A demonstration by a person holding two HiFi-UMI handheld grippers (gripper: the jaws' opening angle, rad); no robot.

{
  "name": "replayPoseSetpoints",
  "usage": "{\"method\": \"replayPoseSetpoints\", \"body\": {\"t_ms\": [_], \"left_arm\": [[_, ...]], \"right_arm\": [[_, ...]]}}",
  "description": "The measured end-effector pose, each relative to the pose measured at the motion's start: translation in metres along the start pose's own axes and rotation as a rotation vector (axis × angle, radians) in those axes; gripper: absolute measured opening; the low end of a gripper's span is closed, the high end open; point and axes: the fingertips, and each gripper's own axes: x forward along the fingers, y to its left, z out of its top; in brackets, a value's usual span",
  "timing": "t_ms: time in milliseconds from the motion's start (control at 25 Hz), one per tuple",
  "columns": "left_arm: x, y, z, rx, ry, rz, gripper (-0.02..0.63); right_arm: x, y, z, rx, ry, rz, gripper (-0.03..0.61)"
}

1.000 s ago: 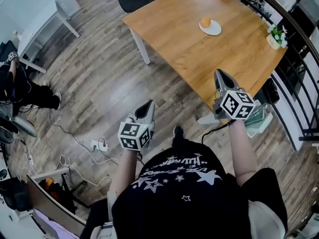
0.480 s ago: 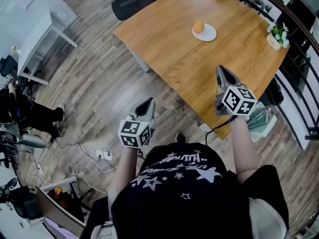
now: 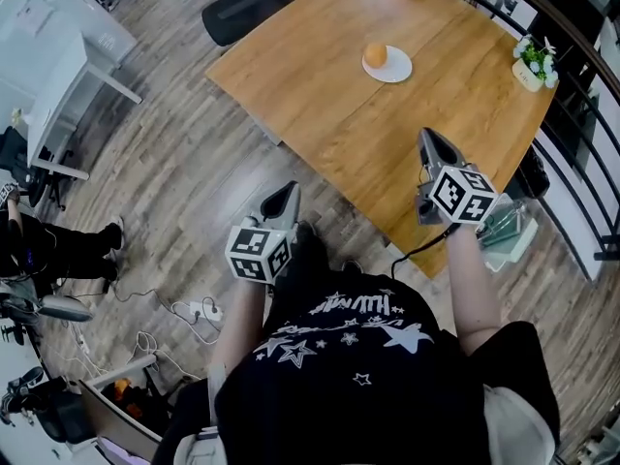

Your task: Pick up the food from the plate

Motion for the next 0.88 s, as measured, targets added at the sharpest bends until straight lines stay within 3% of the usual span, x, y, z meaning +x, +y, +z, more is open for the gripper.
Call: {"method": "replayPoseSetpoints", "body": {"t_ms": [880], "left_arm": [[0.172, 0.101, 0.091, 0.063, 0.034, -0.324, 0.002]], "right_arm": [[0.086, -0.044, 0.045, 0.018, -0.036, -0.325, 0.000]]}}
